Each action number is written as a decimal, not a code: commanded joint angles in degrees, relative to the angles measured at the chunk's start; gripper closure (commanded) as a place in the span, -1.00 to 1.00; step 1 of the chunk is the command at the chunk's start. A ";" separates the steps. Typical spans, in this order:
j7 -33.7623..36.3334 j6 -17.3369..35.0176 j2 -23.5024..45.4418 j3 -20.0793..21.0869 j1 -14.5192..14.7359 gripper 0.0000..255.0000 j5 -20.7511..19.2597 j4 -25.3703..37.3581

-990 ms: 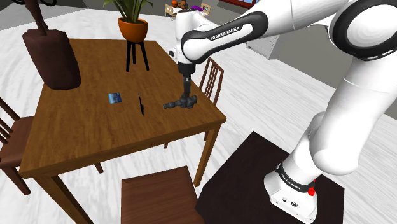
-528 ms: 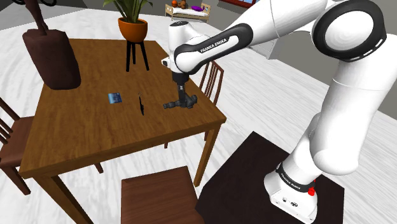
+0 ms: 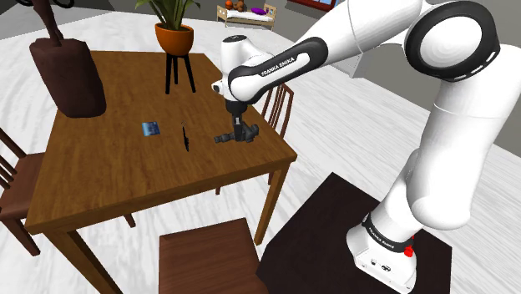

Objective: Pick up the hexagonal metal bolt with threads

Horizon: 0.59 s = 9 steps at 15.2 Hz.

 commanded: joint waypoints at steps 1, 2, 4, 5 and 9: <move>0.02 0.05 0.06 -0.01 0.00 1.00 -0.01 0.02; 0.02 0.05 0.06 -0.01 0.00 1.00 -0.01 0.01; 0.02 0.05 0.04 -0.01 0.00 1.00 -0.01 -0.01; 0.01 0.04 0.03 -0.01 0.00 1.00 -0.01 -0.01; -0.38 -1.81 -1.20 0.02 -0.06 1.00 0.19 0.64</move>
